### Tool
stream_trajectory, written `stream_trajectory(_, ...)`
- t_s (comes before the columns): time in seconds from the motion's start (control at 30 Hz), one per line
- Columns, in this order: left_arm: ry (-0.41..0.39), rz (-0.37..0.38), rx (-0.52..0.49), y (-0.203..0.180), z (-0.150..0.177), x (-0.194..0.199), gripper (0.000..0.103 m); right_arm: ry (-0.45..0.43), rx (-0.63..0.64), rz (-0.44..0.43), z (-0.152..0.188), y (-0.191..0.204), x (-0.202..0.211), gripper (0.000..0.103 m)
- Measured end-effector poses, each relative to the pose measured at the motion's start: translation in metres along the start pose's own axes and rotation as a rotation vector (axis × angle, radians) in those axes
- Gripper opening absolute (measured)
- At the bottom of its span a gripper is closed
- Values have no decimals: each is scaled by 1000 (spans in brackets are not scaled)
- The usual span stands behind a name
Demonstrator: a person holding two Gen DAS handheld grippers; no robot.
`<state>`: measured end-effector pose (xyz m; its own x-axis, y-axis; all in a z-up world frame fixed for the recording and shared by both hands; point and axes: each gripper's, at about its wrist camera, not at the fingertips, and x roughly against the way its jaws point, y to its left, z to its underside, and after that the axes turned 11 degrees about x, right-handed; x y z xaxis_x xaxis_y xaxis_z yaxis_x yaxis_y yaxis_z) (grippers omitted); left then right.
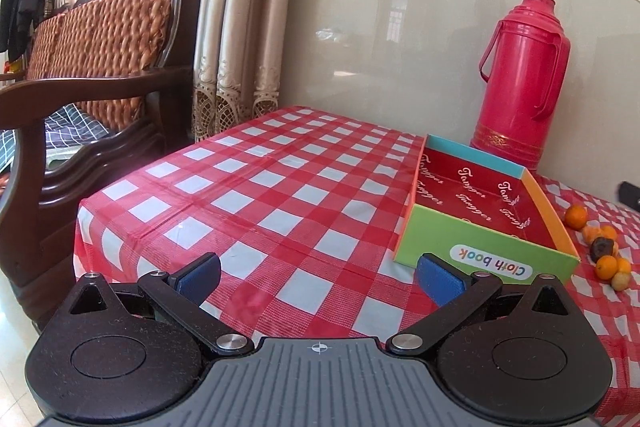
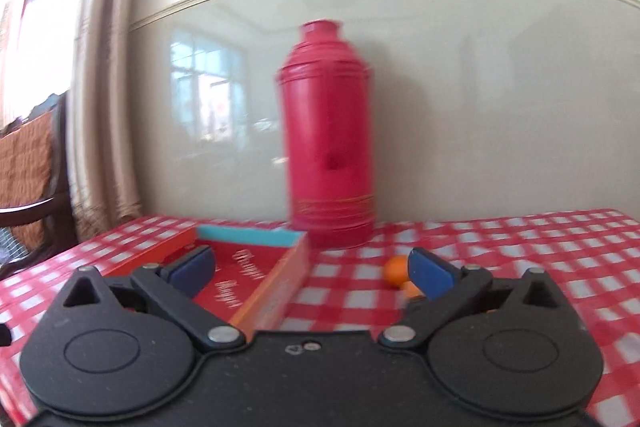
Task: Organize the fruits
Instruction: 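Carry the fruit slice with the right tool into the box and release, then reach the left tool to the small yellow-green fruit and grasp it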
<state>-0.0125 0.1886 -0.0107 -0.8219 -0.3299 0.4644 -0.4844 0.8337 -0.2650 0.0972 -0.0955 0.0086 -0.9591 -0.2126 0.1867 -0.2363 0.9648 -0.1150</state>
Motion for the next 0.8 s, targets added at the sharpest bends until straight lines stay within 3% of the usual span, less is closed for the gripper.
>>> stream_trajectory(0.23, 3, 64, -27, -23, 6, 5, 103, 38, -200, 190, 13, -93, 36, 97)
stream_trajectory(0.37, 0, 119, -64, -48, 14, 11, 103, 55, -285, 229, 25, -125, 50, 97)
stream_trajectory(0.63, 14, 266, -117, -104, 34, 24, 103, 72, -205, 238, 28, -130, 62, 97)
stream_trajectory(0.8, 26, 346, -220, -153, 57, 31, 103, 67, -145, 261, 28, -136, 70, 97)
